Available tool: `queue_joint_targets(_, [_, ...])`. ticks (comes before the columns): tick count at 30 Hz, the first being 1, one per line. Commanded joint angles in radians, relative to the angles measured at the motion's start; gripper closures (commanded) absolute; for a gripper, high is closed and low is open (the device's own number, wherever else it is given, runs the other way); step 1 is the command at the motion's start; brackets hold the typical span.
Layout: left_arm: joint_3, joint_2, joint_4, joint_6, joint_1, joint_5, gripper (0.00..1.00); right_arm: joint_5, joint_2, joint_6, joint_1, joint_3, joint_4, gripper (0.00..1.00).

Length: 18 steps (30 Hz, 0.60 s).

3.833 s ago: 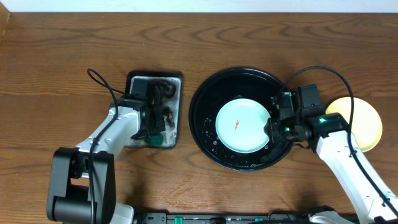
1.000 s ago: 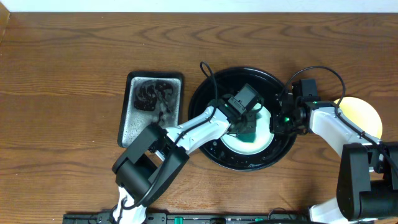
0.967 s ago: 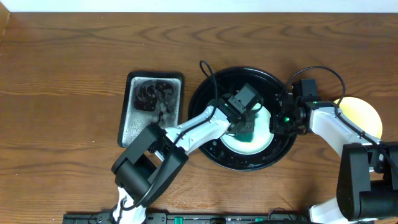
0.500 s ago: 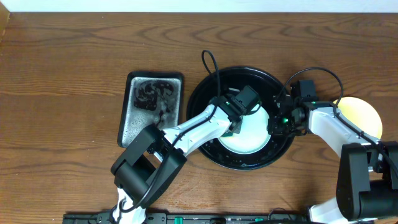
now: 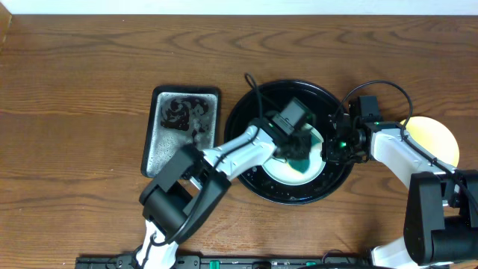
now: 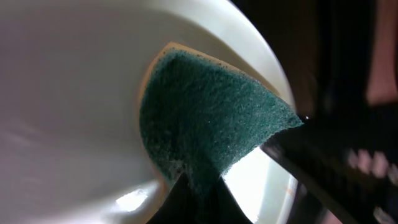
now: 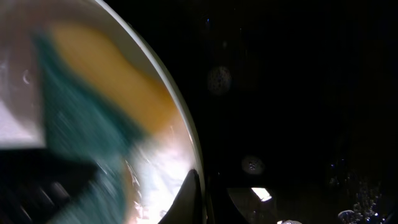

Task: Clean dirty plates on tray and stack at the side
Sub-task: 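Scrub the mint plate with the sponge while the right gripper holds it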

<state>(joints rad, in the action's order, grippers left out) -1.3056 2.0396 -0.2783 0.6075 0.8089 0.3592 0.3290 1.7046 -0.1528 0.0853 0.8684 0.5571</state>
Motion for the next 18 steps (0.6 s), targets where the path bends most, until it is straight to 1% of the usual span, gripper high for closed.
queue_joint_targets(1, [0.026, 0.052, -0.038, 0.017, 0.059, 0.126, 0.93, -0.055, 0.021, -0.004, 0.003, -0.015, 0.004, 0.99])
queue_joint_targets(3, [0.026, 0.052, -0.074, 0.011, 0.050, 0.085, 0.93, -0.055, 0.021, -0.004, 0.003, -0.015, 0.004, 0.99])
queue_joint_targets(5, [0.025, 0.052, -0.135, 0.011, 0.033, -0.010, 0.93, -0.055, 0.021, -0.004, 0.003, -0.015, 0.004, 0.99])
queue_joint_targets(8, [0.025, 0.052, -0.249, 0.011, 0.003, -0.217, 0.92, -0.055, 0.021, -0.004, 0.003, -0.015, 0.003, 0.99])
queue_joint_targets(11, [0.021, 0.051, -0.356, 0.010, -0.020, -0.462, 0.93, -0.055, 0.021, -0.004, 0.003, -0.015, 0.003, 0.99])
queue_joint_targets(14, [0.014, 0.051, -0.416, -0.018, -0.023, -0.661, 0.93, -0.055, 0.021, -0.004, 0.003, -0.015, 0.003, 0.99])
queue_joint_targets(16, [0.007, 0.051, -0.437, -0.047, -0.021, -0.745, 0.93, -0.055, 0.021, -0.004, 0.003, -0.015, 0.003, 0.99])
queue_joint_targets(18, [-0.003, 0.051, -0.449, -0.075, -0.018, -0.794, 0.93, -0.056, 0.021, -0.003, 0.003, -0.015, 0.003, 0.99])
